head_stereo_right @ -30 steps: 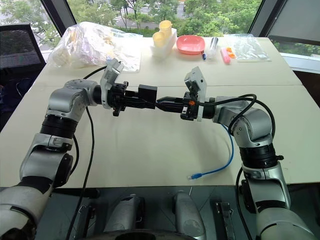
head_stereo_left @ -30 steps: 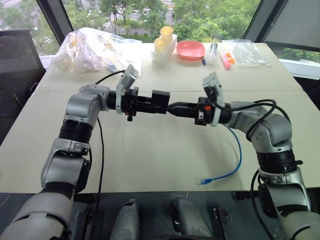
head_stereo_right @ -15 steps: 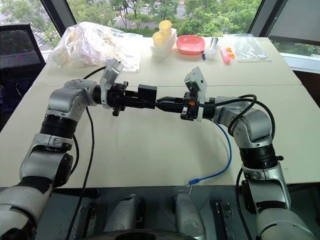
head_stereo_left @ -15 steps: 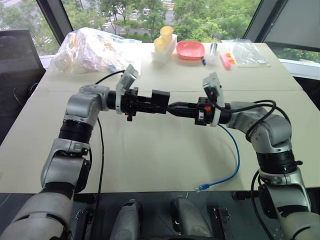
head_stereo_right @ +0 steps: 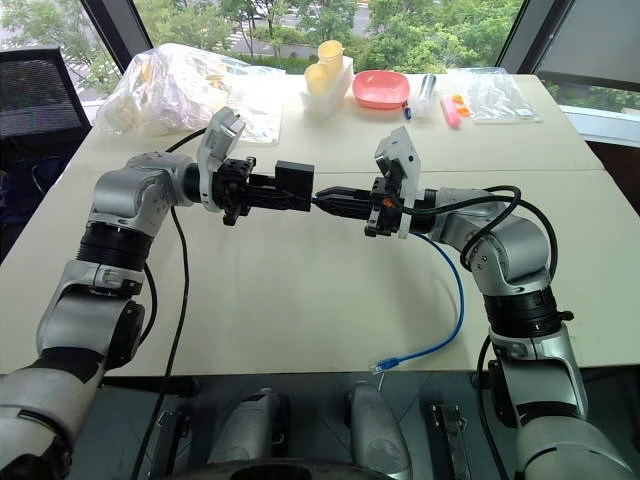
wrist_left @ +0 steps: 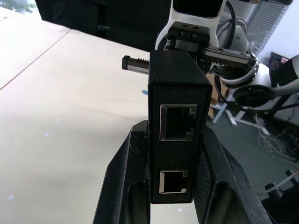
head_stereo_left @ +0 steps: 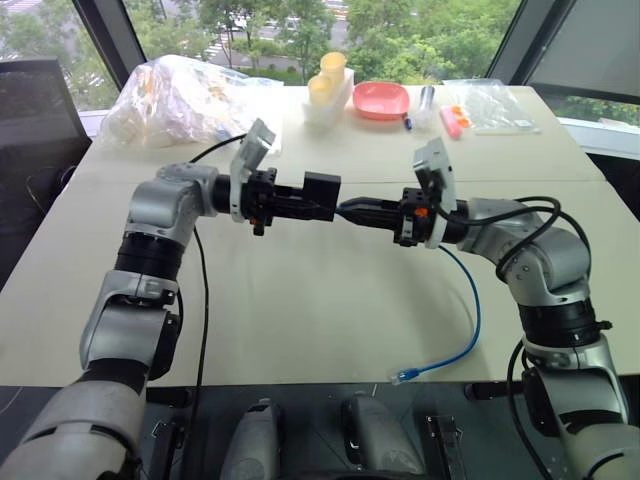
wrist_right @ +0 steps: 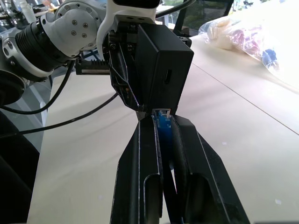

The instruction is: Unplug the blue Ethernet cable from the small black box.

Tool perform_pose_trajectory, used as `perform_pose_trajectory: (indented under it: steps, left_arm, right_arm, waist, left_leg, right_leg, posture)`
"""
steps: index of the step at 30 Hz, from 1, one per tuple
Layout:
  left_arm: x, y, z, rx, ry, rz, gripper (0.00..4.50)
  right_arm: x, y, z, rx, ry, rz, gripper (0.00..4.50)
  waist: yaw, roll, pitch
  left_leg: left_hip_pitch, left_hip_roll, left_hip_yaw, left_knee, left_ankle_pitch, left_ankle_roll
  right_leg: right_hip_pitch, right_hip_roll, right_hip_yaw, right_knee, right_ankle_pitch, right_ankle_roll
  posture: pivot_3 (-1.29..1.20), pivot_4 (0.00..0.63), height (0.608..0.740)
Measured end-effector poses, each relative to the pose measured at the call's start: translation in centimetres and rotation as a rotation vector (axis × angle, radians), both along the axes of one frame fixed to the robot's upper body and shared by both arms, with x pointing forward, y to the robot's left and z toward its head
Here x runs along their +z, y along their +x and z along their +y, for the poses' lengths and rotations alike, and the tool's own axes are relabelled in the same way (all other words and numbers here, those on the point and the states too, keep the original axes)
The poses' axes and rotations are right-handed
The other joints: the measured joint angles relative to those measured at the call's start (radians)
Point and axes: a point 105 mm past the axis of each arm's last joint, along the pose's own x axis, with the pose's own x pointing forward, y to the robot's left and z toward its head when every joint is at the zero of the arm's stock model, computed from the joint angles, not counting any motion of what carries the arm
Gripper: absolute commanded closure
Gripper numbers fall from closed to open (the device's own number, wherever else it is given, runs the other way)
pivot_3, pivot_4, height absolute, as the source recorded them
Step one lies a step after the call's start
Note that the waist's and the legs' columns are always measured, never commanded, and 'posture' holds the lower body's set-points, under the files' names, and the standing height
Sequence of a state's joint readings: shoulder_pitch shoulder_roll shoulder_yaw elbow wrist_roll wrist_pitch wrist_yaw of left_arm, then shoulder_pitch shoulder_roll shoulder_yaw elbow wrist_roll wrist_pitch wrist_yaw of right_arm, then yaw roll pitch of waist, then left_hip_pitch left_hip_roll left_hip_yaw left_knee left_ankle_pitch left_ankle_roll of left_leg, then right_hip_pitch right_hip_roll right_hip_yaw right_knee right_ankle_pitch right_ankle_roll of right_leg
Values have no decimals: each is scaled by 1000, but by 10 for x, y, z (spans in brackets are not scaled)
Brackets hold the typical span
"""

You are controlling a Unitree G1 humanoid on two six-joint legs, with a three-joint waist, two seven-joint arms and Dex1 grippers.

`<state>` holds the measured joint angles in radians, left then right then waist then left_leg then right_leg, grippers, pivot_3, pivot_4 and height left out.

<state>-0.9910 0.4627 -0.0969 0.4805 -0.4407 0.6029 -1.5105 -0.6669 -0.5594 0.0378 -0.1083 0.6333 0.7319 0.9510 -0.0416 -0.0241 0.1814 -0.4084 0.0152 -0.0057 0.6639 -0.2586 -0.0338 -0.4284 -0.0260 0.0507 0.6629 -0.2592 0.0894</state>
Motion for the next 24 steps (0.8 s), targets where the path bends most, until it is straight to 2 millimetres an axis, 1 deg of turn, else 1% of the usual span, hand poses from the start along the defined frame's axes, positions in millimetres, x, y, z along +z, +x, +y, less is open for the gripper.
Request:
perform_pose_trajectory:
  steps: [6, 8, 9, 12, 13, 14, 15, 16, 21, 24]
  left_arm:
    - [1, 0, 0, 6, -4, 2, 3975]
    - [1, 0, 0, 6, -4, 2, 3975]
    - [1, 1, 1, 10, -1, 2, 3975]
    - [11, 4, 27, 73, -3, -25, 3975]
    - [15, 5, 34, 93, -9, -34, 3975]
    - [17, 5, 38, 101, -16, -35, 3975]
    - [17, 5, 37, 95, -22, -34, 3975]
    - [16, 4, 34, 85, -28, -32, 3975]
    - [16, 4, 33, 75, -33, -25, 3975]
    - [14, 2, 27, 55, -27, -29, 3975]
  right_arm:
    - [1, 1, 0, -2, 1, -2, 4474]
    - [0, 1, -1, -2, -1, -2, 3628]
    - [-1, 3, -4, -22, -17, -3, 3295]
    - [-25, 20, -50, -211, -106, 79, 1751]
    - [-32, 22, -58, -242, -116, 105, 1228]
    - [-35, 22, -59, -249, -118, 113, 725]
    - [-34, 22, -59, -248, -117, 112, 206]
    - [-33, 22, -59, -247, -117, 108, 14]
    - [-29, 25, -57, -258, -92, 95, 14]
    - [-24, 25, -45, -224, -47, 99, 14]
  waist:
    - [0, 0, 0]
    - [0, 0, 0]
    - [0, 0, 0]
    - [1, 0, 0]
    - [1, 0, 0]
    - [0, 0, 0]
    - [0, 0, 0]
    - [0, 0, 0]
    - [-1, 0, 0]
    - [-1, 0, 0]
  left_leg:
    - [0, 0, 0, 0, 0, 0]
    - [0, 0, 0, 0, 0, 0]
    - [0, 0, 0, 0, 0, 0]
    - [0, 0, 1, 0, 0, 0]
    - [0, 0, 1, 0, 0, 0]
    - [0, 0, 1, 0, 0, 0]
    - [0, 0, 1, 0, 0, 0]
    - [0, 0, 1, 0, 0, 0]
    - [0, 0, 1, 0, 0, 0]
    - [0, 0, 1, 0, 0, 0]
  right_leg:
    - [0, 0, 0, 0, 0, 0]
    - [0, 0, 0, 0, 0, 0]
    - [0, 0, 0, 0, 0, 0]
    - [0, -1, 0, 0, 0, 0]
    - [0, 0, 0, 0, 0, 0]
    - [0, 0, 0, 0, 0, 0]
    - [0, 0, 0, 0, 0, 0]
    - [0, 0, 0, 0, 0, 0]
    - [0, 0, 0, 0, 0, 0]
    - [0, 0, 0, 0, 0, 0]
  posture:
    - [0, 150, 735]
    - [0, 150, 735]
    - [0, 150, 735]
    - [0, 150, 735]
    - [0, 150, 735]
    - [0, 150, 735]
    - [0, 150, 735]
    - [0, 150, 735]
    - [0, 150, 735]
    - [0, 150, 735]
